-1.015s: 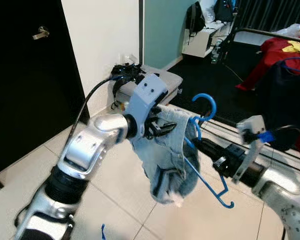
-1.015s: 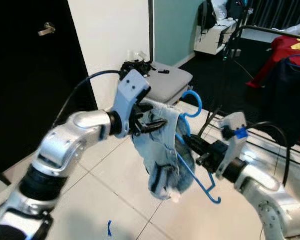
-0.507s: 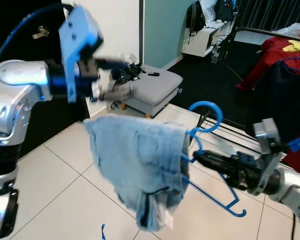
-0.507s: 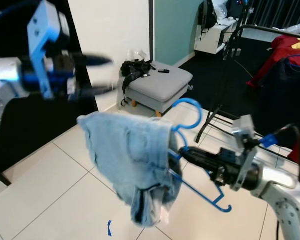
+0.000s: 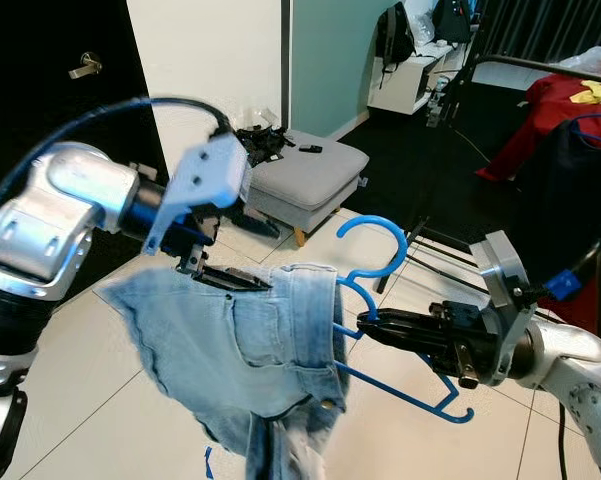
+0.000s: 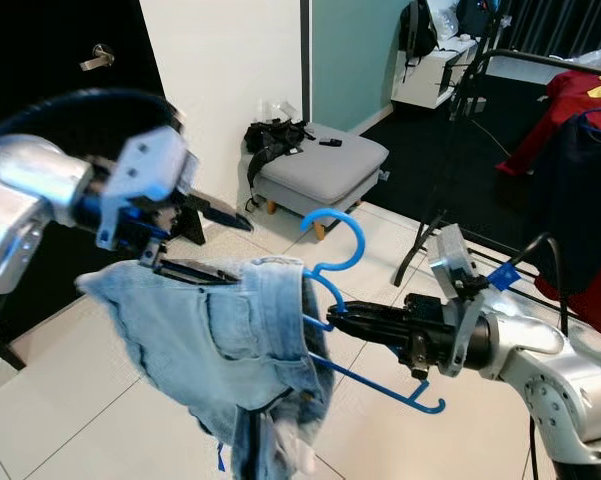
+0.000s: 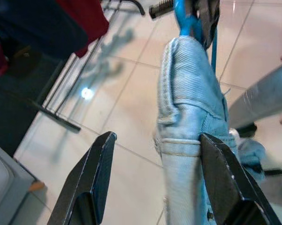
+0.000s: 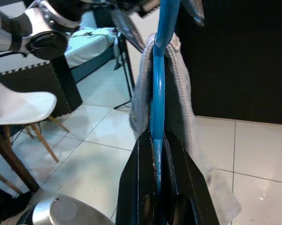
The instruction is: Hang hanger
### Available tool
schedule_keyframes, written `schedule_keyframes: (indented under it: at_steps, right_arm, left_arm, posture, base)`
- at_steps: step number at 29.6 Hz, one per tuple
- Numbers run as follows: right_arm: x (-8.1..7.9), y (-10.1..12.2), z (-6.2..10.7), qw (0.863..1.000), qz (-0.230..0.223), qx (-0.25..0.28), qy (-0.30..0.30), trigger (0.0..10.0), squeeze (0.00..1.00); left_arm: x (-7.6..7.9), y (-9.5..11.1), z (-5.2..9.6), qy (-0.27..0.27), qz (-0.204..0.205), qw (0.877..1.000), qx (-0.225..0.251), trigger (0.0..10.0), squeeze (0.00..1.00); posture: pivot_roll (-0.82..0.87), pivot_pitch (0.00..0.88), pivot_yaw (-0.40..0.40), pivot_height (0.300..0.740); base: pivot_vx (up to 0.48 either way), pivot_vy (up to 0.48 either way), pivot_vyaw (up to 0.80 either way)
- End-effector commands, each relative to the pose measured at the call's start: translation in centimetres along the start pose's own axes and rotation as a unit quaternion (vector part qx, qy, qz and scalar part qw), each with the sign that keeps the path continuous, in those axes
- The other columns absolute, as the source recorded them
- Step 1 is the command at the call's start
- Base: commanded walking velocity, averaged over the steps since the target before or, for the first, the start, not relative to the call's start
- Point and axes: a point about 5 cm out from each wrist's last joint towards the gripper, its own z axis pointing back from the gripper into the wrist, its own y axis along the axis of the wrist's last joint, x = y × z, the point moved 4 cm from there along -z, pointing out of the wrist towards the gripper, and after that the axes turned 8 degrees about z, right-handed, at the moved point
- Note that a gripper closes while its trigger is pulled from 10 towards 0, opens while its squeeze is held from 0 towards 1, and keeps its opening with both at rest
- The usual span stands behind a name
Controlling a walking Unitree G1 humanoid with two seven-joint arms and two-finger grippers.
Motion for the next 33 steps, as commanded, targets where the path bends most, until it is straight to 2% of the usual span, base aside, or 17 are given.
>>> schedule_keyframes:
  at_steps: [1,5,6,7,8,9,11,15,20,24,27,28,31,33]
  right_arm:
    - [-0.4,1.1,-0.5,0.999,0.032,0.013,0.019,10.0,0.00]
    - [-0.7,1.6,-1.1,0.998,0.043,0.016,0.031,10.0,0.00]
    - [-0.7,1.9,-1.3,0.998,0.050,0.018,0.033,10.0,0.00]
    - [-0.7,1.9,-1.3,0.998,0.050,0.018,0.033,10.0,0.00]
    - [-0.7,2.0,-1.5,0.998,0.055,0.019,0.034,10.0,0.00]
    - [-0.6,2.1,-1.5,0.998,0.059,0.018,0.031,10.0,0.00]
    - [-0.2,2.3,-1.4,0.997,0.067,0.016,0.019,10.0,0.00]
    - [0.1,2.5,-1.3,0.997,0.072,0.017,0.010,10.0,0.00]
    - [0.3,2.6,-1.4,0.997,0.077,0.018,0.002,10.0,0.00]
    - [1.5,2.4,-1.1,0.996,0.076,0.013,-0.043,10.0,0.00]
    - [1.5,2.4,-1.1,0.996,0.076,0.013,-0.043,10.0,0.00]
    - [2.0,2.4,-0.8,0.995,0.072,0.013,-0.060,10.0,1.00]
    - [2.5,2.4,-0.2,0.994,0.072,0.014,-0.086,10.0,1.00]
    - [3.9,2.4,3.7,0.981,0.065,0.019,-0.183,10.0,1.00]
  left_arm:
    - [0.0,-0.4,-0.1,-0.005,-0.008,1.000,-0.019,10.0,0.00]
    - [-0.2,-1.5,-0.8,0.004,0.006,0.999,-0.038,10.0,0.00]
    - [0.1,-2.0,-1.1,-0.003,0.017,0.999,-0.043,7.5,0.00]
    - [0.1,-2.0,-1.1,-0.003,0.017,0.999,-0.043,7.5,0.00]
    - [0.3,-2.2,-1.4,-0.009,0.024,0.999,-0.046,2.5,0.00]
    - [0.7,-2.4,-1.4,-0.023,0.029,0.998,-0.046,0.0,0.00]
    - [1.7,-2.6,-1.3,-0.056,0.035,0.997,-0.043,0.0,0.00]
    - [2.4,-2.6,-1.4,-0.075,0.040,0.996,-0.039,0.0,0.00]
    - [2.3,-2.5,-1.6,-0.073,0.046,0.996,-0.028,0.0,0.00]
    - [1.8,-1.7,-1.5,-0.066,0.051,0.997,0.006,0.0,0.00]
    - [1.8,-1.7,-1.5,-0.066,0.051,0.997,0.006,0.0,0.00]
    - [1.5,-1.5,-1.4,-0.059,0.051,0.997,0.016,0.0,0.00]
    - [0.9,-1.3,-1.4,-0.044,0.049,0.998,0.025,0.0,0.00]
    - [-1.5,-1.0,-0.8,0.026,0.026,0.999,0.036,0.0,0.00]
  posture:
    - [0.06,0.000,0.019,0.740]
    - [0.06,0.000,0.024,0.740]
    - [0.05,0.000,0.024,0.740]
    - [0.05,0.000,0.024,0.740]
    - [0.05,0.000,0.024,0.740]
    - [0.05,0.000,0.025,0.740]
    - [0.05,0.000,0.024,0.740]
    - [0.05,0.000,0.025,0.740]
    - [0.05,0.000,0.024,0.740]
    - [0.04,0.000,0.024,0.740]
    - [0.04,0.000,0.024,0.740]
    - [0.04,0.000,0.024,0.740]
    - [0.04,0.000,0.024,0.740]
    - [0.04,0.000,0.022,0.740]
  base:
    - [0.000,0.000,0.00]
    - [0.000,0.000,0.00]
    - [0.000,0.000,0.00]
    - [0.000,0.000,0.00]
    - [0.000,0.000,0.00]
    - [0.000,0.000,0.00]
    - [0.000,0.000,0.00]
    - [0.000,0.000,0.00]
    - [0.000,0.000,0.00]
    - [0.000,0.000,0.00]
    - [0.000,0.000,0.00]
    - [0.000,0.000,0.00]
    - [0.000,0.000,0.00]
    - [0.000,0.000,0.00]
